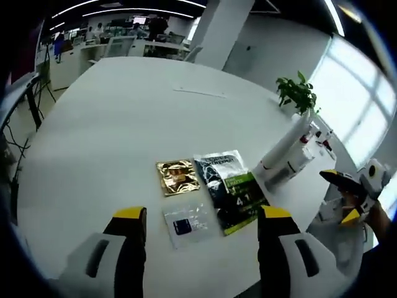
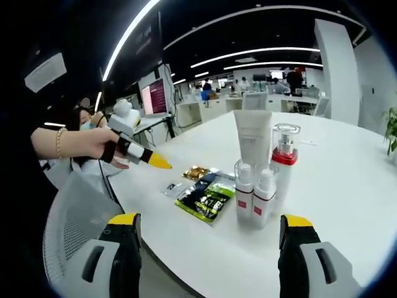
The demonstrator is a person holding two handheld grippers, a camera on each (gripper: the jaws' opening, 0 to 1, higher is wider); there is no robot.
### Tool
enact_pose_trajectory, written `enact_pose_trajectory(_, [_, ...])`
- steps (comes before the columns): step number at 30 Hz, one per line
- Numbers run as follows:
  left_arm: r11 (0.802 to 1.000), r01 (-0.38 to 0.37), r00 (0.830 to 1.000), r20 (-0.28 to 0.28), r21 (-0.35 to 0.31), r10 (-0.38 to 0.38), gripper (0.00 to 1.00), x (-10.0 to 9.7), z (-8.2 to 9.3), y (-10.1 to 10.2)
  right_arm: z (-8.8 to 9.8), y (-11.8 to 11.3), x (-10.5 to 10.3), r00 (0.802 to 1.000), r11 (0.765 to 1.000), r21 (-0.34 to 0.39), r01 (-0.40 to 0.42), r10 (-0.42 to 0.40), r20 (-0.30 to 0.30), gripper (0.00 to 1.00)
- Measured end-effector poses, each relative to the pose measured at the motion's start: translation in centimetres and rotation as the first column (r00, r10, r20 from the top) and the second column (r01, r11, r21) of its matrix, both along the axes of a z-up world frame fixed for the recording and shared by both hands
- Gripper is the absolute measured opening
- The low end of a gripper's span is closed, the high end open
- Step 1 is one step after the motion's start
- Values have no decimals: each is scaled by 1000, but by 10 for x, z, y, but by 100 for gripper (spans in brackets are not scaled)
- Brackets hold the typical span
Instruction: Arrange the skincare products in the storage area until every visible bottle or jar stands upright without overlapping.
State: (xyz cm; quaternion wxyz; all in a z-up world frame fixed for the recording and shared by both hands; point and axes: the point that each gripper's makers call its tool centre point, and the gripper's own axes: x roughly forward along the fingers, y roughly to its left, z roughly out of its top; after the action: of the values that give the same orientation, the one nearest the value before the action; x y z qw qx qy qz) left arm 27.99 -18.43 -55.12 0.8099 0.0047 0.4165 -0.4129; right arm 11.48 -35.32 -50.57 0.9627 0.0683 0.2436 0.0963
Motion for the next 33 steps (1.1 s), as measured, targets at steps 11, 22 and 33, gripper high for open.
enact_pose_trajectory(11, [994, 26, 998, 66, -104, -20, 94, -35, 16, 27, 5, -4, 1, 999, 999, 36, 30, -31, 30, 98])
enact_pose_trajectory(22, [984, 69, 975, 221, -167, -31, 99, -35, 35, 22, 4, -2, 1, 999, 998, 63, 29, -31, 31, 99])
enact_pose_trajectory(33, [984, 50, 973, 229, -168, -11, 99, -31, 35, 25, 0, 0, -1, 999, 998, 63, 29, -30, 14, 99])
